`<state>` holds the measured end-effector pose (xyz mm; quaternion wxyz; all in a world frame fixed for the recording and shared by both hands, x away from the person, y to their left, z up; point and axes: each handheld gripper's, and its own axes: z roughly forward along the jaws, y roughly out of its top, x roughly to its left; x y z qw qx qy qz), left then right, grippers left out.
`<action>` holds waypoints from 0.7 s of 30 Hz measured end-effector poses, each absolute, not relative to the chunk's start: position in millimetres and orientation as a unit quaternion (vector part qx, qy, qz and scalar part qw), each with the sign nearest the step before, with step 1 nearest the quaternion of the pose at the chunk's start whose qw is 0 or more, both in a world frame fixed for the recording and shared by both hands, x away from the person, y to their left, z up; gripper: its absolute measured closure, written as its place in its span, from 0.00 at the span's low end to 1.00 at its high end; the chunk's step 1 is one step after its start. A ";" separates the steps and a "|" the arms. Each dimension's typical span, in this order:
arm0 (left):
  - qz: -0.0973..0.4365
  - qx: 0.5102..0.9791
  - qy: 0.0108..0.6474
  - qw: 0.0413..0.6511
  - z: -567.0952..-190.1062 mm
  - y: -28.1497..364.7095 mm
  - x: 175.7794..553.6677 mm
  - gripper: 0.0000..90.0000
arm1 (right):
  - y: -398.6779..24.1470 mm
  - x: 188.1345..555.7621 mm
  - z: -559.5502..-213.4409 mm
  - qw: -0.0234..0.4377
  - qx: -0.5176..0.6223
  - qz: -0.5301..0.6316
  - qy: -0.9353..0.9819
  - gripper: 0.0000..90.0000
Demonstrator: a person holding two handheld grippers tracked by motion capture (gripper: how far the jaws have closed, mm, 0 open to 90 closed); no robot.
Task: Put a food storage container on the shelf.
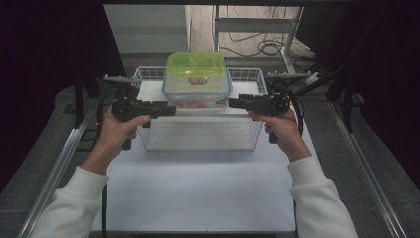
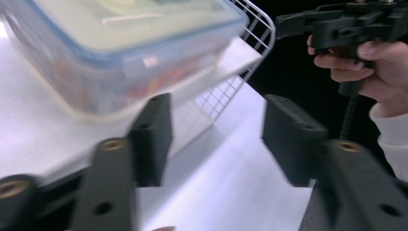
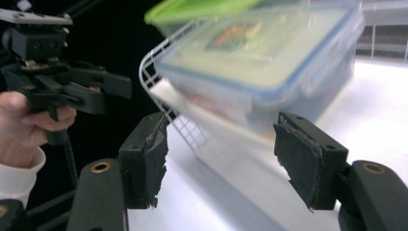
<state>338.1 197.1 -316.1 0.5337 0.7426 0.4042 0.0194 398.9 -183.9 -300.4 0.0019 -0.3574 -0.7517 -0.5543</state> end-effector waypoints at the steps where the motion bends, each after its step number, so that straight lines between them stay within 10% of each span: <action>1: 0.025 0.743 0.401 0.535 -319.5 199.0 332.0 0.43 | -186.4 392.7 -304.3 0.000 -0.356 -0.550 -0.755 0.40; 21: -0.004 0.744 0.451 0.494 -453.5 229.4 263.9 0.29 | -234.9 318.8 -407.5 0.000 -0.373 -0.502 -0.781 0.39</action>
